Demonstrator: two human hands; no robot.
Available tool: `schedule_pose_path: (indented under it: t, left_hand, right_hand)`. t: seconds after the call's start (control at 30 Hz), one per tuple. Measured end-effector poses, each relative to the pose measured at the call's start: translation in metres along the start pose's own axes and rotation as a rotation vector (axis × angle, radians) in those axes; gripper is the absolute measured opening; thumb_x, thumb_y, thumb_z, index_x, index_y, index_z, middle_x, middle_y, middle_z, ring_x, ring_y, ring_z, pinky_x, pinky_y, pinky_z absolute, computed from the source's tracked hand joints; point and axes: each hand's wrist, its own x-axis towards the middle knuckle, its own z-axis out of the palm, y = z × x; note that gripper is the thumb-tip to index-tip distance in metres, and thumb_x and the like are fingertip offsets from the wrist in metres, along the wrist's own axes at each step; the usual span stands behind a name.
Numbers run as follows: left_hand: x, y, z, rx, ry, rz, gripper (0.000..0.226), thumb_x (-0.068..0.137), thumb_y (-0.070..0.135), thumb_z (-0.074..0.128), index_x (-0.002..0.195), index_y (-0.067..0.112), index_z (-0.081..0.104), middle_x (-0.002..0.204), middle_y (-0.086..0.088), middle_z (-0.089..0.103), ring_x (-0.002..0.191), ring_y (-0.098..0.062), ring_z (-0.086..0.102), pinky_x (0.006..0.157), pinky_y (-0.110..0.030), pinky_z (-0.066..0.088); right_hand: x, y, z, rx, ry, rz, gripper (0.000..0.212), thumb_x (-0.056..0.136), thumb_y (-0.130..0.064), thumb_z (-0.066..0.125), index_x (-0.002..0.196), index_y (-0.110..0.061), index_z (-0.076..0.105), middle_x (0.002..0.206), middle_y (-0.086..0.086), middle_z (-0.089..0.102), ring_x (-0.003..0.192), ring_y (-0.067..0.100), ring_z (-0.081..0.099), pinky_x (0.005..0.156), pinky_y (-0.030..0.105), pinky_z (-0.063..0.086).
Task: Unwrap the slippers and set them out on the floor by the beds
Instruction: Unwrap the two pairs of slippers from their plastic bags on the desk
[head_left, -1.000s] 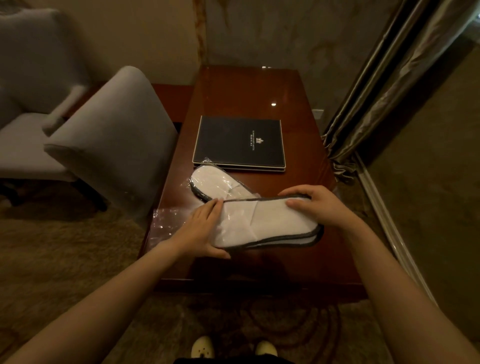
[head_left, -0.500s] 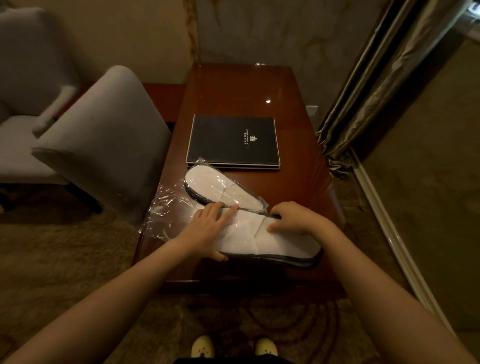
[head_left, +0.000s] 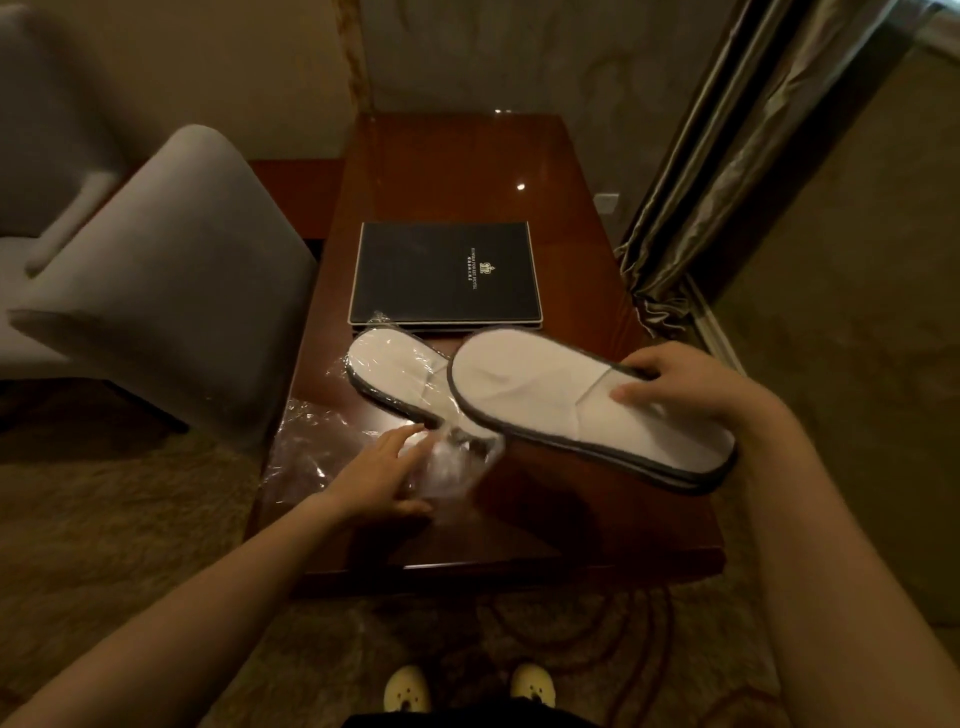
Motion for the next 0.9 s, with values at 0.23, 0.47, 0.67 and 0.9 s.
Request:
schedule_pose_path:
  t: [0.23, 0.47, 0.67, 0.9]
  left_hand:
    - [0.0, 0.008, 0.006, -0.036, -0.165, -0.029, 0.119, 0.046, 0.099, 0.021, 0.141, 0.04, -0.02, 0.159, 0.0, -0.016, 0.147, -0.024, -0.011, 0.117, -0.047, -0.01]
    - [0.001, 0.024, -0.018, -0.231, -0.012, -0.137, 0.089, 0.07, 0.082, 0.012, 0.128, 0.028, 0.053, 0.158, -0.003, 0.017, 0.146, -0.023, 0.007, 0.118, -0.047, 0.006]
    - [0.032, 0.025, -0.035, -0.084, 0.246, -0.108, 0.047, 0.091, 0.026, 0.048, 0.137, 0.018, 0.042, 0.147, -0.005, 0.039, 0.138, -0.022, 0.027, 0.117, -0.04, 0.021]
    - [0.095, 0.027, -0.051, 0.203, -0.091, -0.022, 0.1, 0.077, 0.024, 0.065, 0.149, 0.026, -0.005, 0.161, -0.003, -0.007, 0.147, -0.023, -0.009, 0.116, -0.054, -0.004]
  right_hand:
    - [0.047, 0.032, 0.042, 0.274, 0.254, 0.213, 0.021, 0.087, -0.025, 0.06, 0.097, -0.007, 0.066, 0.088, 0.009, 0.062, 0.076, 0.021, 0.058, 0.063, 0.029, 0.041]
    - [0.087, 0.066, 0.084, 0.403, 0.424, 0.53, 0.037, 0.09, -0.023, 0.053, 0.117, 0.003, 0.058, 0.12, 0.026, 0.059, 0.108, 0.04, 0.056, 0.083, 0.038, 0.045]
    - [0.096, 0.065, 0.111, 0.183, 0.435, 0.647, 0.042, 0.093, -0.022, 0.048, 0.125, 0.005, 0.048, 0.13, 0.026, 0.049, 0.117, 0.041, 0.047, 0.095, 0.044, 0.043]
    - [0.094, 0.02, 0.15, -0.018, 0.653, 0.204, 0.03, 0.089, -0.019, 0.056, 0.118, -0.009, 0.057, 0.118, 0.012, 0.059, 0.109, 0.028, 0.05, 0.091, 0.039, 0.044]
